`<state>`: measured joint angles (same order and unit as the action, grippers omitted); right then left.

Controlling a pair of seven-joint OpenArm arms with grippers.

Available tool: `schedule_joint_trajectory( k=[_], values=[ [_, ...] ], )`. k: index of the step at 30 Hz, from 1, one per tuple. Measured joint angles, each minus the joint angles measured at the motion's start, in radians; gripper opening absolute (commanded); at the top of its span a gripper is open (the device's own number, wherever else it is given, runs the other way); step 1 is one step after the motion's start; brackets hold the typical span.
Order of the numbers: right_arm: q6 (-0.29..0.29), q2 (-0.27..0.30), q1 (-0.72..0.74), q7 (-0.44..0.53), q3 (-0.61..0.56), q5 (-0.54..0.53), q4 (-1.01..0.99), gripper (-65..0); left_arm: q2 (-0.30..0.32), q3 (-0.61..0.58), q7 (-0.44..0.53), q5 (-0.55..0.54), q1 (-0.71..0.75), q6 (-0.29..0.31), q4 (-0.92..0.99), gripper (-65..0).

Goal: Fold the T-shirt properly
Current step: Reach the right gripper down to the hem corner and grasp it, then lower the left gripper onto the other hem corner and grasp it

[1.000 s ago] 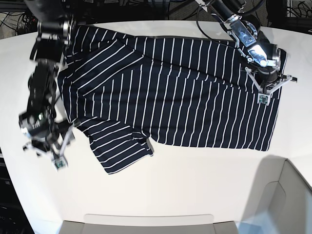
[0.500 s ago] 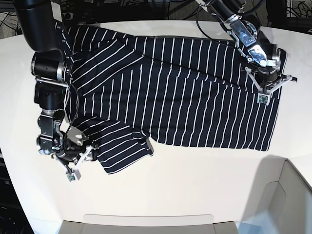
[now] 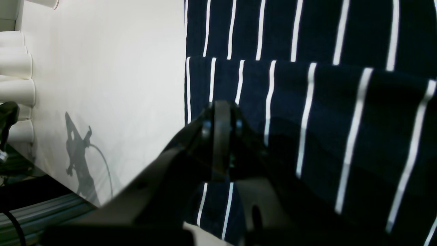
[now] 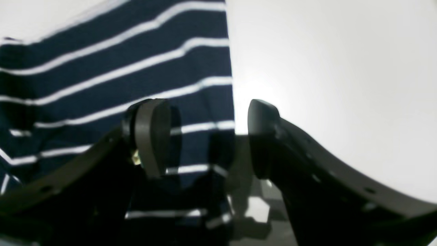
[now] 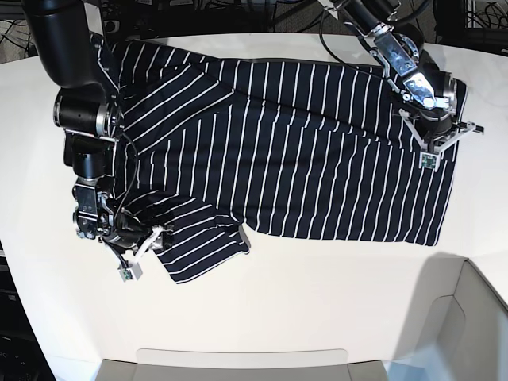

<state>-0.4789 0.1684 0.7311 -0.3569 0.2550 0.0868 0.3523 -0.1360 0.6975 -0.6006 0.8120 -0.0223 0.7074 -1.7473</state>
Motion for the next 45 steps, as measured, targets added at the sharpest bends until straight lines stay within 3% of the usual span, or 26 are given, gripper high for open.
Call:
schedule_joint_trajectory(
  k=[4,9,11,16,23,29,34,39,45],
  values=[
    [0.0,-0.006,0.002,0.002,0.0,0.0,0.001,-29.5,0.0,0.0,0.0,0.0,0.0,0.0,0.0,-63.7],
    [-0.001,-0.029,0.002,0.008,0.0,0.079,0.001,-29.5,0.005,0.005,-0.007,0.006,-0.114,0.003,0.004,-44.1],
    [0.0,-0.04,0.003,0.013,0.0,0.122,0.004,-29.5,0.009,0.005,0.003,-0.019,-0.171,-0.004,0.025,-41.0],
    [0.0,-0.053,0.003,0.021,0.0,0.146,0.006,-29.5,0.047,0.005,-0.005,-0.06,-0.322,0.003,0.169,-40.7],
    [0.0,-0.05,0.017,0.011,0.002,0.151,0.007,-29.5,0.208,0.018,-0.045,-0.064,-0.574,-0.002,0.57,-40.7],
    [0.0,-0.047,0.013,0.006,0.003,0.153,0.006,-29.5,0.344,0.2,0.042,-0.062,-0.769,-0.004,0.936,-33.7],
    [0.0,-0.047,0.013,0.005,0.003,0.154,0.006,-29.5,0.47,0.286,0.135,-0.062,-0.842,-0.012,1.246,-33.1],
    [0.0,-0.047,0.013,0.006,0.003,0.153,0.006,-29.5,0.491,0.385,0.197,-0.052,-0.828,-0.011,1.332,-32.9],
    [0.0,-0.047,0.013,0.006,0.003,0.153,0.006,-29.5,0.505,0.39,0.267,-0.055,-0.839,-0.012,1.328,-32.8]
  ],
)
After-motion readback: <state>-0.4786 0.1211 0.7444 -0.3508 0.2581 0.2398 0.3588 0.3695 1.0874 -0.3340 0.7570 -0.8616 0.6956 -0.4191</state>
